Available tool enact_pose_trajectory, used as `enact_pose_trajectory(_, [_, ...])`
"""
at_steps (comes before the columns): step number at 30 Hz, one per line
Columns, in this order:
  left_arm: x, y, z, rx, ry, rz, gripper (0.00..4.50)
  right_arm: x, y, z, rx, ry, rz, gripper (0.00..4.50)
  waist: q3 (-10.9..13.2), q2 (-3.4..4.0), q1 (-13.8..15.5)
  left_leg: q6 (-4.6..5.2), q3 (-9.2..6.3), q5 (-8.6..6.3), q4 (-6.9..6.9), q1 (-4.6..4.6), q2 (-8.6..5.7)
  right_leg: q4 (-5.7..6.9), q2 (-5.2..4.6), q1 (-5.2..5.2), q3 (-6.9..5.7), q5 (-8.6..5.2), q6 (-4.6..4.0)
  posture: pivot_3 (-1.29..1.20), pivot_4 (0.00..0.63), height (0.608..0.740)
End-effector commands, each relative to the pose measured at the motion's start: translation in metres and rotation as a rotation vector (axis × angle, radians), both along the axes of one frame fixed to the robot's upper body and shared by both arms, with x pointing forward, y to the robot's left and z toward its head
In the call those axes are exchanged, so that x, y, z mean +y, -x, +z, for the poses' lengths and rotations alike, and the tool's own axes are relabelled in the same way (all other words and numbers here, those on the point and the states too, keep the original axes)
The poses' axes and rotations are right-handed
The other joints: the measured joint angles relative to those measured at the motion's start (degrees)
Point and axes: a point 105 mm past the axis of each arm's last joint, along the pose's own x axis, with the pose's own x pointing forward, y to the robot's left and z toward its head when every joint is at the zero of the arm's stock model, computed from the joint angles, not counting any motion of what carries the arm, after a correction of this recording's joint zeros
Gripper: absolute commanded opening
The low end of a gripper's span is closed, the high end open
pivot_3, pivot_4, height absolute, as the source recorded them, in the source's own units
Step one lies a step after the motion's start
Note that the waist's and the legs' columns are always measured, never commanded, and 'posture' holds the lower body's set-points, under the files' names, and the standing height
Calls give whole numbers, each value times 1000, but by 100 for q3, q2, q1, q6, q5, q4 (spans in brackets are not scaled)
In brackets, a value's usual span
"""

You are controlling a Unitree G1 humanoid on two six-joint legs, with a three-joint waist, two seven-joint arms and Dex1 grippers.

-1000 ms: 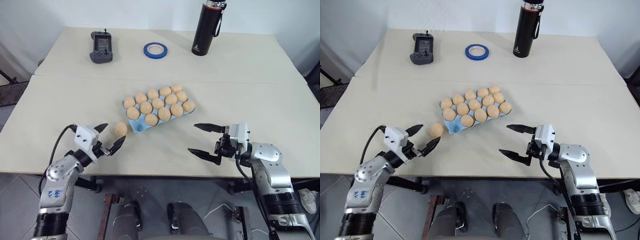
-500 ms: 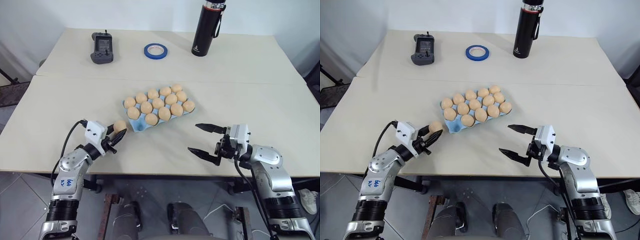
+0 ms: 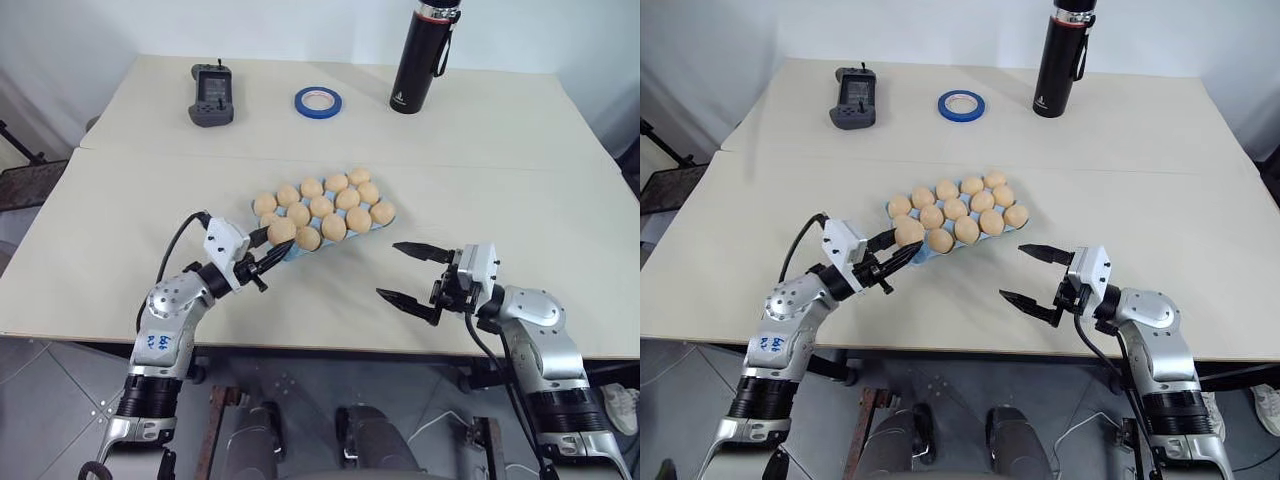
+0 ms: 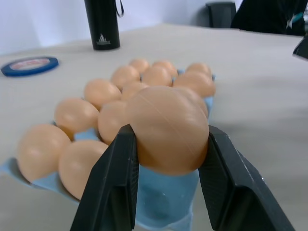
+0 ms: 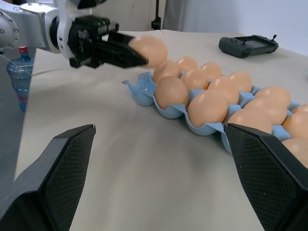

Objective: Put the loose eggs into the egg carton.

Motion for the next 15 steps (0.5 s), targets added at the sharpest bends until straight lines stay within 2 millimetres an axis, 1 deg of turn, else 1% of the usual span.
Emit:
enact_pose_trajectory(1, [-3,-3,8,-37,24,6,2370,1,1,8,-43,-21,-9,4500,0,0,12,0,-1,0,0,-2,0,0,0,-1,-1,0,0,0,150,740])
enact_pose_trajectory(4, [-1,-1,8,-55,16,30,3363,2,1,8,-44,-33,-16,4500,0,-1,14,1,1,0,1,-3,-1,-1,-2,0,0,0,0,0,150,740])
enact_pose_trajectory(5, [4,3,10,-65,19,37,3643,3,1,8,-44,-33,-16,4500,0,0,12,1,1,0,1,-3,-1,-1,-2,0,0,0,0,0,150,740])
enact_pose_trajectory(9, [27,23,14,-85,7,38,3643,2,2,5,-41,-28,-20,4500,0,0,-8,-1,2,0,-3,-2,6,0,4,-2,1,0,0,0,150,740])
enact_pose_trajectory(11, [38,34,11,-76,-19,35,3643,0,2,3,-37,-24,-25,4500,0,0,-7,-2,1,0,-3,-1,10,1,7,-2,-1,-1,-3,0,150,740])
enact_pose_trajectory(12, [48,40,7,-60,-46,42,3643,-2,1,2,-34,-21,-30,4500,0,0,-5,-3,0,0,-3,0,10,2,7,-2,-1,-2,-3,0,150,740])
enact_pose_trajectory(14, [61,50,2,-36,-87,47,3643,-5,0,1,-30,-17,-36,4500,0,0,-14,-4,1,-2,-4,0,9,1,3,-1,0,-2,-4,0,150,740])
enact_pose_trajectory(15, [65,53,1,-28,-102,47,3643,-6,0,1,-29,-15,-38,4500,0,0,-15,-4,2,-2,-4,0,8,1,1,-1,0,-2,-4,0,150,740])
